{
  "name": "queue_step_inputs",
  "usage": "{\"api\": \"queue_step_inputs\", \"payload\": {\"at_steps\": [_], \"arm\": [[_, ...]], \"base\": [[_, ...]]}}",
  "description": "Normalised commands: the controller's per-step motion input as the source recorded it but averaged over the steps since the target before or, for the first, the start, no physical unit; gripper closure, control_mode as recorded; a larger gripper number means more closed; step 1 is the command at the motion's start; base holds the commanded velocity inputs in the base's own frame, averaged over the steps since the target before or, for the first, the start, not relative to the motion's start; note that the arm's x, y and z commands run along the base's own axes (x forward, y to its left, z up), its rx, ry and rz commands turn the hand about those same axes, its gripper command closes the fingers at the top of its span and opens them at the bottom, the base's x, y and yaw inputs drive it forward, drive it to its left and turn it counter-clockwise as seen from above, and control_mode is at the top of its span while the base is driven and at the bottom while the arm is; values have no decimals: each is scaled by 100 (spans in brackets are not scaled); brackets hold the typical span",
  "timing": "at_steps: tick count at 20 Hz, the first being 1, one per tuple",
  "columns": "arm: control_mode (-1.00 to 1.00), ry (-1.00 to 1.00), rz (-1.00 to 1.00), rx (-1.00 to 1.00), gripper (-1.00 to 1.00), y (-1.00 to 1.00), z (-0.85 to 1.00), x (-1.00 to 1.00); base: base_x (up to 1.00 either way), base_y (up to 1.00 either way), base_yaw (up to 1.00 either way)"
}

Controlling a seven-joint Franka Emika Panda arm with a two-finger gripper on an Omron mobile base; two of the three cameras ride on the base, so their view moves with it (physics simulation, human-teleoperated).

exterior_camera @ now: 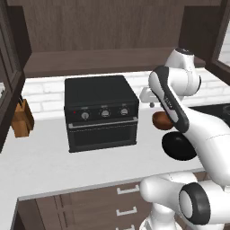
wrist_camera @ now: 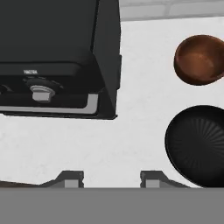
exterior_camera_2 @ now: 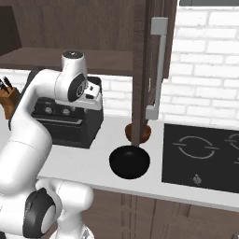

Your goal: Pick up the bowls on the counter and stack them on top of one another in the open cabinet. Place the smaller bowl on top of the larger bowl.

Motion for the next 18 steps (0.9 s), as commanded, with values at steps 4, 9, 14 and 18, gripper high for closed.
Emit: {"api": "queue_step_inputs", "payload": {"at_steps": [4, 9, 14, 18], "arm": [[-100, -1, -3, 0, -100, -16, -1, -2], [-100, 2, -21, 0, -100, -89, -21, 0], [-100, 10, -38, 1, -100, -100, -18, 8], [-100, 16, -45, 0, -100, -100, -21, 36]], "base": [[0, 0, 0], [0, 0, 0], [0, 0, 0], [0, 0, 0]]}}
